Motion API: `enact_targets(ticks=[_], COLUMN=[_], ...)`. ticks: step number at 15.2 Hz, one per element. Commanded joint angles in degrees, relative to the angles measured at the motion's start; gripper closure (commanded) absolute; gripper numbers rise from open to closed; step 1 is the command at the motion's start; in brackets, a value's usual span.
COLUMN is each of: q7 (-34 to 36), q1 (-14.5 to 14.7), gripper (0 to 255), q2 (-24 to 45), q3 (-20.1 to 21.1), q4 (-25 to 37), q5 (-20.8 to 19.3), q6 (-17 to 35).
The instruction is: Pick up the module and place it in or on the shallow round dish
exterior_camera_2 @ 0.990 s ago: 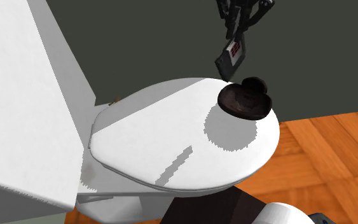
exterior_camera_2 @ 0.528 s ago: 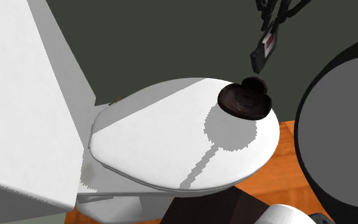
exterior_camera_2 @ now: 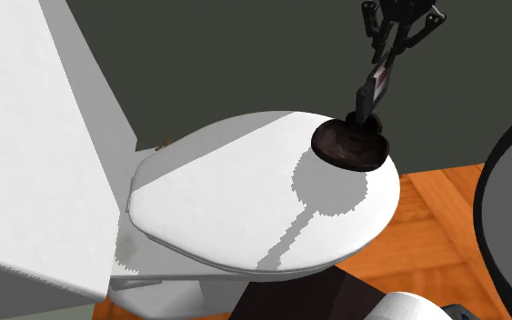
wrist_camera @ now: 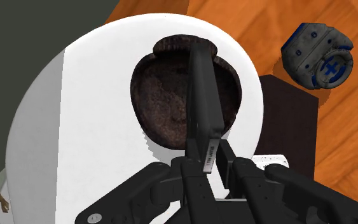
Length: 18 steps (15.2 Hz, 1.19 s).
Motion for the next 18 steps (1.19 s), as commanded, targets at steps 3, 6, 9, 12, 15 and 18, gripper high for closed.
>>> enact_targets(ticks=[3,6,9,12,15,18], q7=[1.0,1.5,1.9,2.3,2.3,2.3], q1=[-0.1,-0.3,-0.5,-0.6,-0.7,-0.7], gripper=[255,255,255,255,255,255], q2=[-1.7,-2.7,-3.4,-3.9,-4.0,-4.0], q3=[0.7,1.0,1.2,1.2,1.2,1.2], q4=[-4.3,-7.3,-10.1,-12.8,-13.6,-13.6], q5=[-1.2,-1.8,-2.3,-2.7,-2.8,-2.8], q6=[3.2,5.6,7.9,10.2,10.9,10.9])
